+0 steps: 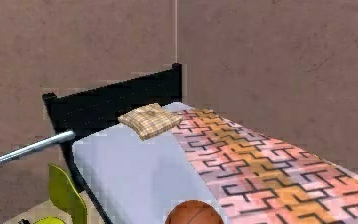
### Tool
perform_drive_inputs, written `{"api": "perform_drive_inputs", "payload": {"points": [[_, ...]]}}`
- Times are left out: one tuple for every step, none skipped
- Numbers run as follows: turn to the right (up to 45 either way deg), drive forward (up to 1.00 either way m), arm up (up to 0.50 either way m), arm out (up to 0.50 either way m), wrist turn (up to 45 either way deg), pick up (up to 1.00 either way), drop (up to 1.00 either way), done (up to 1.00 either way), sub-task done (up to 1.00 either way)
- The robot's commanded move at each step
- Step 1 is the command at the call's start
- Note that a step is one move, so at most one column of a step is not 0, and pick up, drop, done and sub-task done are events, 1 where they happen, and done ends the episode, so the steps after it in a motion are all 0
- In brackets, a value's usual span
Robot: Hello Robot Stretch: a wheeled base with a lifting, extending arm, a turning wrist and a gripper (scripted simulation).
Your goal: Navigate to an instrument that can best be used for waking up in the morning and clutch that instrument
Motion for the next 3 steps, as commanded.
{"api": "perform_drive_inputs", "payload": {"points": [[45.0,0.00,0.00,0.00,0.0,0.00,0.00,0.00,0.00],[45.0,0.00,0.00,0.00,0.0,0.00,0.00,0.00,0.00],[45.0,0.00,0.00,0.00,0.0,0.00,0.00,0.00,0.00]]}}
